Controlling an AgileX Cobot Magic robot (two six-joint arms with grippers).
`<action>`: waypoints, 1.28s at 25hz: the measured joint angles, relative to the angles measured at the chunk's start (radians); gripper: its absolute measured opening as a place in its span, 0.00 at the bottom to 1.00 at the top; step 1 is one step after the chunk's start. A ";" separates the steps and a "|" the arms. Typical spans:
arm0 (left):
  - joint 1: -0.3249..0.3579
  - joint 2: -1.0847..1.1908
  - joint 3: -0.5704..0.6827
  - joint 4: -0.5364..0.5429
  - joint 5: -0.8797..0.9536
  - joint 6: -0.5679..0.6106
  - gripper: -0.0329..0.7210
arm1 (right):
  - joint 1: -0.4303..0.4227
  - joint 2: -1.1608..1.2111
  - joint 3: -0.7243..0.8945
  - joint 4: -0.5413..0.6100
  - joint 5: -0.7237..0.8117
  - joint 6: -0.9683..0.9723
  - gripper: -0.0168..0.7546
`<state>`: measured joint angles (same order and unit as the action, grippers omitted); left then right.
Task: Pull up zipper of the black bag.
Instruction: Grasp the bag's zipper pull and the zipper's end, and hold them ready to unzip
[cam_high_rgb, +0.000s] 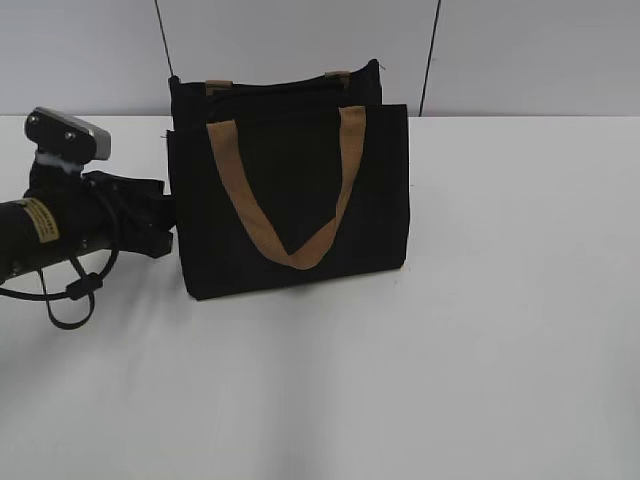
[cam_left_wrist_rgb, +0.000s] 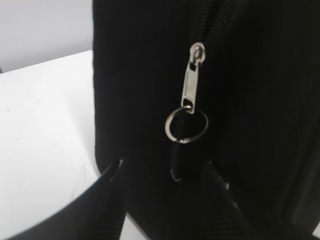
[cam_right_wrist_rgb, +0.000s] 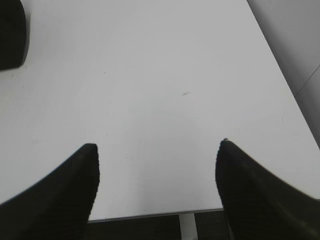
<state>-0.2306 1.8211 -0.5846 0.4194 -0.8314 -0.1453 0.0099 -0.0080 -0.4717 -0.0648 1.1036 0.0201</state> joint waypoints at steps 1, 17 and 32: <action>0.000 0.016 -0.017 0.024 0.000 -0.004 0.52 | 0.000 0.000 0.000 0.000 0.000 0.000 0.74; 0.000 0.162 -0.131 0.142 -0.008 -0.024 0.52 | 0.000 0.000 0.000 0.000 -0.001 0.000 0.74; 0.000 0.249 -0.131 0.101 -0.165 -0.024 0.39 | 0.000 0.000 0.000 0.000 -0.002 0.000 0.74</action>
<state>-0.2305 2.0701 -0.7157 0.5204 -0.9968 -0.1691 0.0099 -0.0080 -0.4717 -0.0648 1.1018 0.0201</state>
